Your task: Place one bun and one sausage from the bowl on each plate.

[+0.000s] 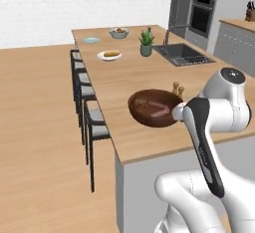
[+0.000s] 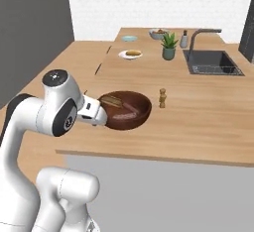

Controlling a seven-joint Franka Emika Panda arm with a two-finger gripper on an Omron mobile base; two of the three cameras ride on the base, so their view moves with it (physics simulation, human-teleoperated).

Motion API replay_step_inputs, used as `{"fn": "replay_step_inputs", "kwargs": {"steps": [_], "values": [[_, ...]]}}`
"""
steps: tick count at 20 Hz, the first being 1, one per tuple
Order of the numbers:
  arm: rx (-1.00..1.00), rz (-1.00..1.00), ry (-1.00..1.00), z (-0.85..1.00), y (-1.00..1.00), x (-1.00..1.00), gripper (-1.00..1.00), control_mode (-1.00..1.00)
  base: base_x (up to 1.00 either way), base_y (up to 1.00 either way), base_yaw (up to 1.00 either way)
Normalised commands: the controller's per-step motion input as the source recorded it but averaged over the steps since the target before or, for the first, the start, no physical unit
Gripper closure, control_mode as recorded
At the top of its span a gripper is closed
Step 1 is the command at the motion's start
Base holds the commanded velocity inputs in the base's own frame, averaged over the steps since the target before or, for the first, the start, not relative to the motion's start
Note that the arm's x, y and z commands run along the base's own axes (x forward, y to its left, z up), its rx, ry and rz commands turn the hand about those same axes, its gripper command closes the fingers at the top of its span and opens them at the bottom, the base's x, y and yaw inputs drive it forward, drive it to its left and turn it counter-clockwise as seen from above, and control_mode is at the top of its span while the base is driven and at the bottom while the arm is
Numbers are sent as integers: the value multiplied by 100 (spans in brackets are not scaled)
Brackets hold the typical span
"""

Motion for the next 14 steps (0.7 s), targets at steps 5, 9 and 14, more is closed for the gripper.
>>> {"fn": "replay_step_inputs", "kwargs": {"steps": [5,9,14], "values": [[0,0,0,0,0,0,-100,100,45,-15,0],[0,0,0,0,0,0,-100,100,68,-9,0],[0,0,0,0,0,0,-100,100,34,-49,12]]}}
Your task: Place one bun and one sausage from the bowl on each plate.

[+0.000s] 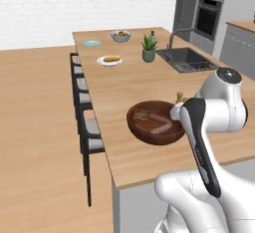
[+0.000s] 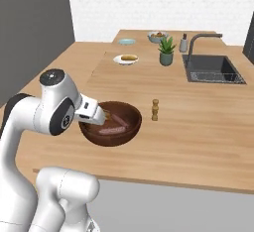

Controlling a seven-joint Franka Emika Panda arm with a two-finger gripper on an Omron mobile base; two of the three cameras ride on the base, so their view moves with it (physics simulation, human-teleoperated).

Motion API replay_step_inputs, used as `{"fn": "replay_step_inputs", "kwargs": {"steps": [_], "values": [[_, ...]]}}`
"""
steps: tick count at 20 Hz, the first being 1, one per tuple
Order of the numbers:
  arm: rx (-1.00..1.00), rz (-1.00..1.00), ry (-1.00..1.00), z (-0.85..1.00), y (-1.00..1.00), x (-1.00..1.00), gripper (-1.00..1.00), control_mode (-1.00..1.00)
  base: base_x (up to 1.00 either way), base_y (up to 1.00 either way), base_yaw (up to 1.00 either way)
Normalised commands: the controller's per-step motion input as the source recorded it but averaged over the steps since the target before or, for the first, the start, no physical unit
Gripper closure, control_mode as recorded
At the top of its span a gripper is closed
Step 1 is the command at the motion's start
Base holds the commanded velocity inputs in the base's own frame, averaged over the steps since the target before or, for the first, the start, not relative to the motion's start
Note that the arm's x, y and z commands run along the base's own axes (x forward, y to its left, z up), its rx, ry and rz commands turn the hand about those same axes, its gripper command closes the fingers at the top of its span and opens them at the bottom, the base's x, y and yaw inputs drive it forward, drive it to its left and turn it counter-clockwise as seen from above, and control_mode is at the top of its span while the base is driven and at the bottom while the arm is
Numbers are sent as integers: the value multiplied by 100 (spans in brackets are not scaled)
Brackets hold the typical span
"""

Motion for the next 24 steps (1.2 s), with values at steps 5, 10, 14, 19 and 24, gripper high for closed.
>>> {"fn": "replay_step_inputs", "kwargs": {"steps": [5,10,14,19,24], "values": [[0,0,0,0,0,0,-100,100,31,-28,7],[0,0,0,0,0,0,-100,100,47,-9,3],[0,0,1,0,0,12,-100,-100,33,-1,1],[1,2,4,-4,0,84,-100,-100,0,0,0],[0,-3,10,-27,0,64,-100,-100,0,0,0]]}}
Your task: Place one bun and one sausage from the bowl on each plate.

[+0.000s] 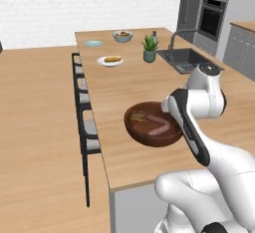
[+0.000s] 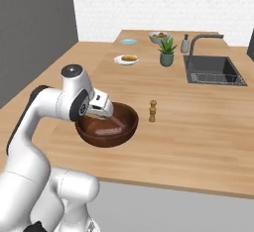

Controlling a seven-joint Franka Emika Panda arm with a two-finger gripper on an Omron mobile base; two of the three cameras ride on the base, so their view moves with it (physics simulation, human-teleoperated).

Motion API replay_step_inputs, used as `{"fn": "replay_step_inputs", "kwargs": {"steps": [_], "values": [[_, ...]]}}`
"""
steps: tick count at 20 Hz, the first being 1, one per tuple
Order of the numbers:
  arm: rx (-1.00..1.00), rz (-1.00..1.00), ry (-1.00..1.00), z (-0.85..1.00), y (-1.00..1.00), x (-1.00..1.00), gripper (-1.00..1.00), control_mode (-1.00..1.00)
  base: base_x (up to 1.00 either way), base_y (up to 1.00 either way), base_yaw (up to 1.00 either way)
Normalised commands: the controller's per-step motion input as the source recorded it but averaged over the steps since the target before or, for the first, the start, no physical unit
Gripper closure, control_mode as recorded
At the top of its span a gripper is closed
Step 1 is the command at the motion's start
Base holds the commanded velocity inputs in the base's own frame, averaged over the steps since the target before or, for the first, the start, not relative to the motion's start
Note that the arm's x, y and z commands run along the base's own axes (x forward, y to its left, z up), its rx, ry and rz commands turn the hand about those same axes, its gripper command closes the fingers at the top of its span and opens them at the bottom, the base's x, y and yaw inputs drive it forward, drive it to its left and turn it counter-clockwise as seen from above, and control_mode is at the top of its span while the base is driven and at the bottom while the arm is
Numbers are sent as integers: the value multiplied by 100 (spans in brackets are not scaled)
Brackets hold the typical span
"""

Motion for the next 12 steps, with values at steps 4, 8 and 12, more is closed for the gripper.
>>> {"fn": "replay_step_inputs", "kwargs": {"steps": [4,8,12], "values": [[4,-41,17,-31,0,17,-100,-100,0,0,0],[7,-47,13,-40,5,19,-100,-100,0,0,0],[18,-29,4,-53,0,39,-100,-100,0,0,0]]}}
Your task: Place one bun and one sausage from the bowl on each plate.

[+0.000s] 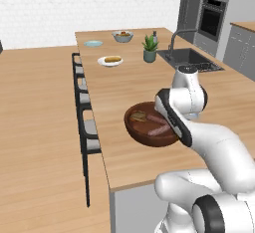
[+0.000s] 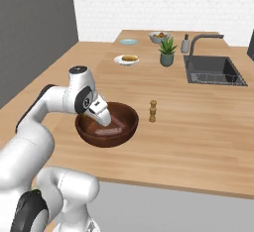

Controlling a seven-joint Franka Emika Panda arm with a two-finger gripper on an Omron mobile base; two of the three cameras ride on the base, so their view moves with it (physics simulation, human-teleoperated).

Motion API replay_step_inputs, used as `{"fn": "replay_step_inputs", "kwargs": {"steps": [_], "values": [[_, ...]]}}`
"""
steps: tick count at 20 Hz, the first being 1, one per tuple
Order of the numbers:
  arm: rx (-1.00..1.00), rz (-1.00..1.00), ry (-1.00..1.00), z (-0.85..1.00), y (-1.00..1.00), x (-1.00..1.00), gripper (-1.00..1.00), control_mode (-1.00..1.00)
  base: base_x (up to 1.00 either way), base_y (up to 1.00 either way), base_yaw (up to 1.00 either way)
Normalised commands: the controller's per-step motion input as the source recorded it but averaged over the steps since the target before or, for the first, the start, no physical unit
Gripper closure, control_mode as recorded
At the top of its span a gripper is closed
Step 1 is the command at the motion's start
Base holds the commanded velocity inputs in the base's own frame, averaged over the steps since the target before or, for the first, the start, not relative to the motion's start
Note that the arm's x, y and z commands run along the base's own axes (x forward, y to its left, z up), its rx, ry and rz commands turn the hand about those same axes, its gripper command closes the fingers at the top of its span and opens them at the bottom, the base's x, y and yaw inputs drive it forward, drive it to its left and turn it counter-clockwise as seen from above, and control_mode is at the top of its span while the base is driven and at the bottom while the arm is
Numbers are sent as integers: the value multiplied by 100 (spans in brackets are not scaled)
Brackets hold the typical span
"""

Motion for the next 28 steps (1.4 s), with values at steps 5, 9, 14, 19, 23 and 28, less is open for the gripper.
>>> {"fn": "replay_step_inputs", "kwargs": {"steps": [5,9,14,19,23,28], "values": [[17,-3,0,-49,-4,85,-100,-100,0,0,0],[8,-2,3,-54,-1,49,-100,-100,0,0,0],[5,-7,5,-60,0,29,-100,-100,0,0,0],[4,-7,7,-46,0,32,-100,-100,0,0,0],[0,-2,7,-41,0,42,-100,-100,0,0,0],[0,0,10,-30,0,42,-100,-100,0,0,0]]}}
